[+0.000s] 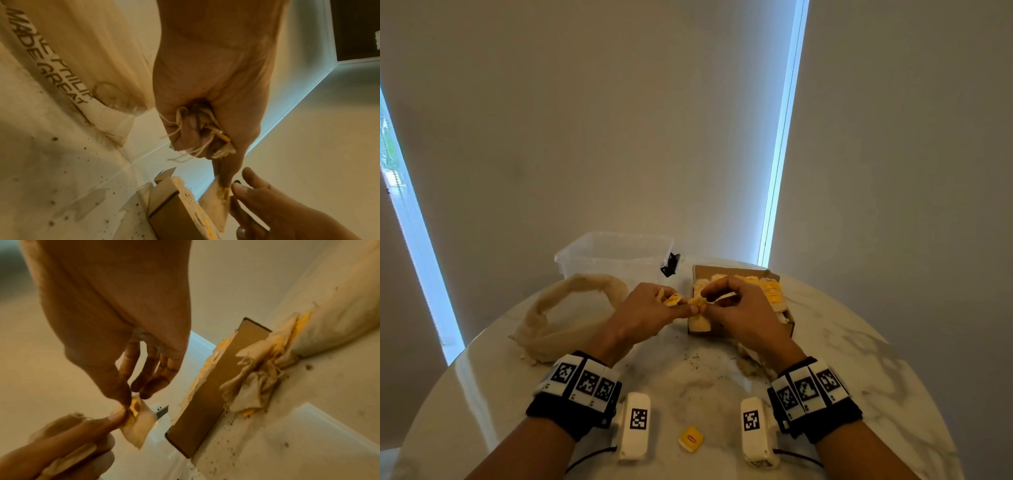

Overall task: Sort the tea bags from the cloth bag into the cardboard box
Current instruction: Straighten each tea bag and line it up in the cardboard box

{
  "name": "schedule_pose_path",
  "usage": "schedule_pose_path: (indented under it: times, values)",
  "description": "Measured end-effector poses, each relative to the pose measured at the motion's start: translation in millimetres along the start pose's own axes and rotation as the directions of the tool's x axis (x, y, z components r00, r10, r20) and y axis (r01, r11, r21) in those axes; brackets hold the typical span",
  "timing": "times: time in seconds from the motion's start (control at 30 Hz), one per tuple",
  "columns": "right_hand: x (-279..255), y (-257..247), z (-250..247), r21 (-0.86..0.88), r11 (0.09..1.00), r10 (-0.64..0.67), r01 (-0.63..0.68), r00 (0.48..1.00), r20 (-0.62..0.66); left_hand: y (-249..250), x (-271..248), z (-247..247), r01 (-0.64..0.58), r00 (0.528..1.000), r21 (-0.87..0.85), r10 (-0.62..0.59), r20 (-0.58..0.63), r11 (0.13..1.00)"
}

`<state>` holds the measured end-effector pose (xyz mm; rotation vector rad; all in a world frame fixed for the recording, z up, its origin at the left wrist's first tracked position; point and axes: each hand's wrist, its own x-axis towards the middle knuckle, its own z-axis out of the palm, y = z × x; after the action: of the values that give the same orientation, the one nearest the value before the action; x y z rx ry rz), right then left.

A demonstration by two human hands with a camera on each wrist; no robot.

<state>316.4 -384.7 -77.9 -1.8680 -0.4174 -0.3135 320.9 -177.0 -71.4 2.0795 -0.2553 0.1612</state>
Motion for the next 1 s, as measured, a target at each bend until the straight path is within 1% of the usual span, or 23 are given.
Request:
schedule_pose_path:
  times: [0.1, 0.17, 0.27, 0.33, 0.43, 0.53, 0.57, 0.63, 0.7, 0.77, 0.87, 0.93, 1.0]
  values:
    - [-2, -1, -1, 0.064, 0.997, 0.042, -0.047, 0.997, 0.066, -1, -1, -1, -0.011, 0.999, 0.004, 0.011, 0.053, 1.000]
    - [-1, -2, -2, 0.076, 0.997, 0.030, -0.033, 0.999, 0.036, 1, -2, -1, -0.006, 0.997, -0.001, 0.006, 0.076, 1.000]
    - [0, -4, -5, 0.104, 0.995, 0.013, -0.009, 0.999, -0.037, 4, -3, 0, 0.004, 0.998, -0.022, -0.003, 0.069, 1.000]
    - [1, -6, -5, 0.108, 0.994, 0.016, -0.015, 1.000, -0.005, 6, -3, 1, -0.013, 0.998, -0.025, 0.015, 0.060, 1.000]
    - [5, -7, -7, -0.016, 1.000, 0.018, -0.016, 0.996, 0.087, 8, -5, 0, -0.006, 0.997, -0.018, 0.008, 0.071, 1.000]
    - [12, -13, -14, -0.197, 0.978, -0.026, 0.065, 0.981, 0.194, 8, -6, -1, 0.023, 0.994, -0.013, -0.022, 0.105, 1.000]
    - [16, -17, -20, -0.261, 0.962, -0.025, 0.078, 0.980, 0.199, 9, -8, -1, 0.032, 0.994, -0.023, -0.029, 0.104, 0.999]
    - [29, -25, -42, -0.350, 0.935, -0.018, 0.063, 0.991, 0.133, 11, -10, -1, 0.042, 0.997, -0.051, -0.038, 0.070, 0.998]
    - [48, -26, -72, -0.375, 0.926, -0.026, 0.047, 0.998, 0.061, 11, -12, -1, 0.049, 0.998, -0.081, -0.046, 0.041, 0.996]
    - [64, -21, -95, -0.405, 0.913, -0.019, 0.044, 0.998, 0.066, 10, -12, -2, 0.059, 0.998, -0.093, -0.057, 0.027, 0.994]
    - [77, -7, -110, -0.495, 0.868, 0.049, 0.053, 0.980, 0.192, 7, -12, -2, 0.084, 0.996, -0.093, -0.082, 0.025, 0.992]
    - [80, 2, -111, -0.501, 0.865, 0.123, 0.029, 0.955, 0.269, 7, -11, -1, 0.087, 0.996, -0.082, -0.085, 0.029, 0.993]
    - [83, 8, -110, -0.508, 0.861, 0.169, 0.015, 0.934, 0.313, 6, -9, -1, 0.087, 0.996, -0.080, -0.085, 0.028, 0.993]
